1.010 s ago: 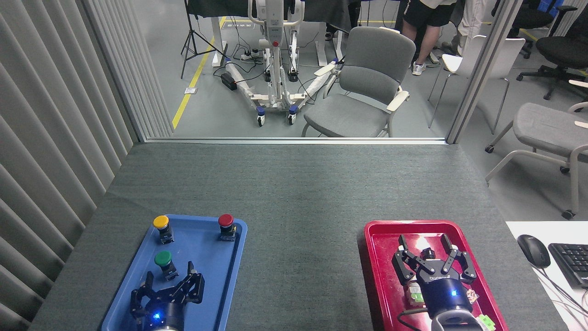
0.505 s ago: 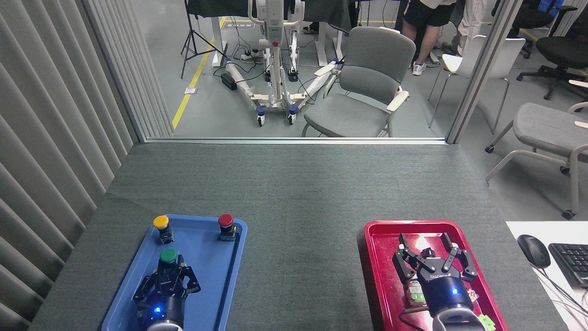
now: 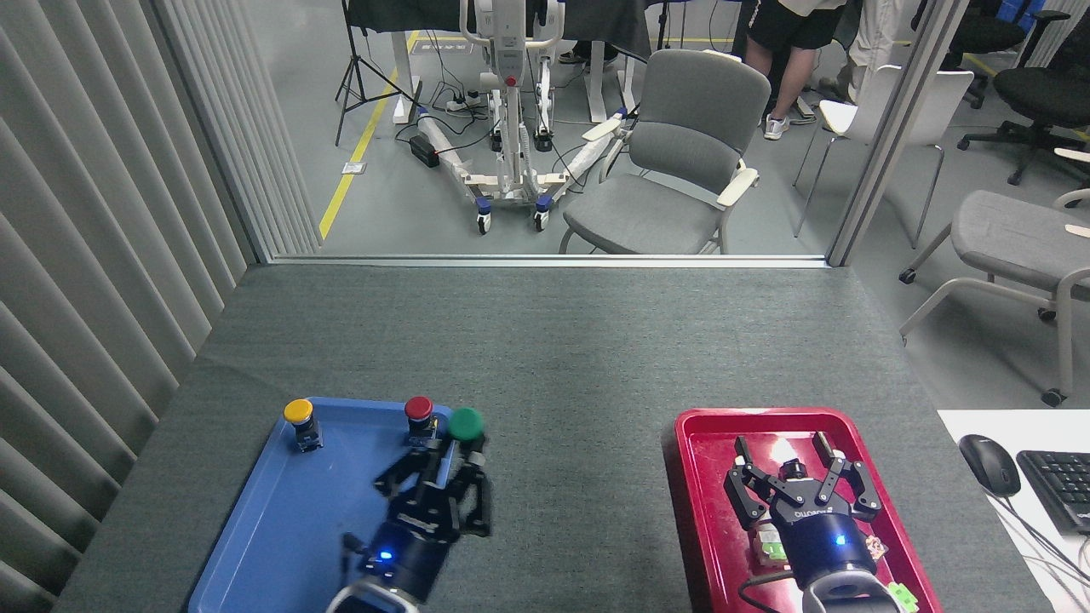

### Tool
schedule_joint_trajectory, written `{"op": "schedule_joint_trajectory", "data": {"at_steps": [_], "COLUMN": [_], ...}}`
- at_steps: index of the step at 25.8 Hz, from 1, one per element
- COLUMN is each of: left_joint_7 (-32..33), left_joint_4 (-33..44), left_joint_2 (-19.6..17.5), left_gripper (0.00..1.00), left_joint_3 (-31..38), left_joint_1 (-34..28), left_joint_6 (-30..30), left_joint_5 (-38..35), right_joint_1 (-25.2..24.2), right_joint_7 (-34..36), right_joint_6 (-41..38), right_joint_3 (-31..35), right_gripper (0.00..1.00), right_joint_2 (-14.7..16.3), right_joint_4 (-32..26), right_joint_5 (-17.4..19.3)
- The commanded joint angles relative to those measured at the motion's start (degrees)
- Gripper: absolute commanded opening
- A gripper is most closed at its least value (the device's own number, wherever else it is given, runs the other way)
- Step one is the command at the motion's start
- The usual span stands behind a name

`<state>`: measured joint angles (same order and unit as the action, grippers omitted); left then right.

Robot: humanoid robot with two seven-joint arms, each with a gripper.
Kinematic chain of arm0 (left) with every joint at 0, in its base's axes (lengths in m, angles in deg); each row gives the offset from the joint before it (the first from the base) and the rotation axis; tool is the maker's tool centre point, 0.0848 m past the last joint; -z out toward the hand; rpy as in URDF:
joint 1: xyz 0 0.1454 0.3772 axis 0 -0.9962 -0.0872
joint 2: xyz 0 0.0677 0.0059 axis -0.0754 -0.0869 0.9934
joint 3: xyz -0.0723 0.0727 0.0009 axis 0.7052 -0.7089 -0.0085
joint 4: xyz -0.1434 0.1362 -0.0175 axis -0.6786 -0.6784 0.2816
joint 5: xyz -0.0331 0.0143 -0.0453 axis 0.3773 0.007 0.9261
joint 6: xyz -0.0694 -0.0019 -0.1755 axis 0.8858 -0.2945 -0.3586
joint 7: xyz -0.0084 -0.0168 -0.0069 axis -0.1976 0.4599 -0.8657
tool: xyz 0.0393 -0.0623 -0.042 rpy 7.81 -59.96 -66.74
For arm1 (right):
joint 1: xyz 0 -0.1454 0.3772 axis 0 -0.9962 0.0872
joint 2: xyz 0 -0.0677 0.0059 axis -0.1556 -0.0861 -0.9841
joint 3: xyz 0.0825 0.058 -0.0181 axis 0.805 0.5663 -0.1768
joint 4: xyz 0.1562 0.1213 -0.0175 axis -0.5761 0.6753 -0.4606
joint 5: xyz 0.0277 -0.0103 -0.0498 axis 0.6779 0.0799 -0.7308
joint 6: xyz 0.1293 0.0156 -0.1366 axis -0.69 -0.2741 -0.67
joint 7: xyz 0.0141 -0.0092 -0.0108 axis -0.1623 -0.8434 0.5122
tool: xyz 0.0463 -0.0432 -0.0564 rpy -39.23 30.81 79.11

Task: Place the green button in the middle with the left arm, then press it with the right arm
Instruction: 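Lift the green button and carry it off the blue tray, then set the green button on the table between the trays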

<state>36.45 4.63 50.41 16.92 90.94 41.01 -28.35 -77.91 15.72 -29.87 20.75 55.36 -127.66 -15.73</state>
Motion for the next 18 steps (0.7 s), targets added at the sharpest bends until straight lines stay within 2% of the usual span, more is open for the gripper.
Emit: {"op": "schedule_joint_trajectory", "data": {"at_steps": [1, 3, 5, 15, 16, 17, 18], "left_joint_7": [0.16, -0.01, -1.07, -2.91, -3.27, -3.53, -3.62], "left_joint_4": [-11.84, -17.12, -20.46, -29.07, -28.90, -28.54, -27.66], "left_joint_2": [2.32, 2.32, 2.32, 2.58, 2.58, 2.49, 2.49], "left_gripper": [0.00, 0.00, 0.00, 0.00, 0.06, 0.35, 0.81], "left_joint_3": [-10.58, -14.98, -15.69, -14.10, -14.10, -14.10, -14.10], "left_joint_1": [3.52, 5.28, 5.72, 6.60, 6.86, 6.77, 6.42], "left_joint_6": [1.26, 4.60, 7.33, 7.86, 8.03, 8.21, 8.38], "left_joint_5": [-2.33, -2.16, -1.63, -2.42, -2.16, -1.98, -1.89], "right_joint_1": [0.03, 0.20, 0.20, 0.47, 0.47, 0.47, 0.56], "right_joint_7": [-0.25, -0.25, -0.16, -0.08, 0.01, 0.01, 0.01], "right_joint_6": [-0.02, -0.11, -0.37, -0.46, -0.63, -1.07, -1.78], "right_joint_3": [-0.01, -0.01, 0.07, 0.16, 0.16, 0.16, 0.16], "right_gripper": [1.00, 1.00, 1.00, 0.99, 0.97, 0.93, 0.90], "right_joint_2": [0.71, 0.80, 0.89, 0.10, 0.01, -0.17, -0.52], "right_joint_4": [-0.03, 0.06, 0.06, 0.06, 0.06, 0.15, 0.15], "right_joint_5": [-0.02, -0.02, -0.02, -0.46, -0.55, -0.55, -0.55]}}
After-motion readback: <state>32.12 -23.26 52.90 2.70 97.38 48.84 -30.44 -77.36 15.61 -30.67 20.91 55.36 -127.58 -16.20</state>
